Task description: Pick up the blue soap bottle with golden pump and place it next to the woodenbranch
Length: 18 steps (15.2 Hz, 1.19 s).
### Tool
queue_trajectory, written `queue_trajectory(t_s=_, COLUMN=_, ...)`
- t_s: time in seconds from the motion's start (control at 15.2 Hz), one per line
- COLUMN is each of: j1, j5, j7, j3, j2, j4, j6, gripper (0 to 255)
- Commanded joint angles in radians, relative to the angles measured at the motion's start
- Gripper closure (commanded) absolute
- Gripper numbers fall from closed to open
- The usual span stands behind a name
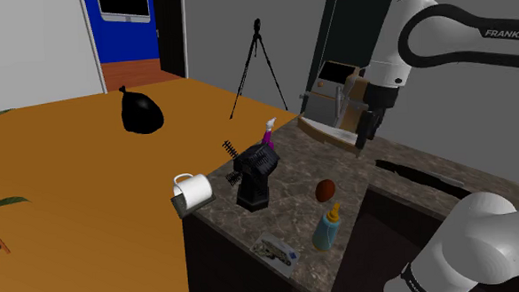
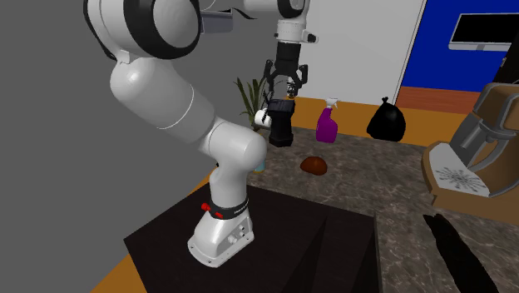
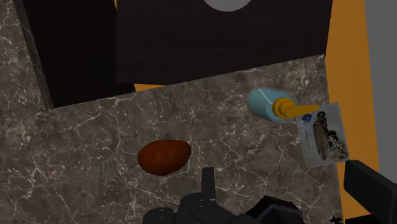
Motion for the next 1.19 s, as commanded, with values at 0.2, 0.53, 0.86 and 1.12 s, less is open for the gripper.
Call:
queue_trajectory(t_s=0.2, j1=-0.002, j5=0.022, j7=0.083, j3=0.049, j2=0.012, j4=-0.079, j6=0.067, gripper=0)
queue_trajectory(t_s=0.53, j1=0.001, j5=0.064, j7=0.219, j3=0.132, j2=0.066, j4=-0.190, j6=0.189, gripper=0)
queue_trajectory(t_s=0.86, j1=0.006, j5=0.109, j7=0.355, j3=0.216, j2=0.167, j4=-0.269, j6=0.326, gripper=0)
queue_trajectory(t_s=1.12, j1=0.009, j5=0.139, j7=0.465, j3=0.281, j2=0.285, j4=-0.309, j6=0.447, gripper=0)
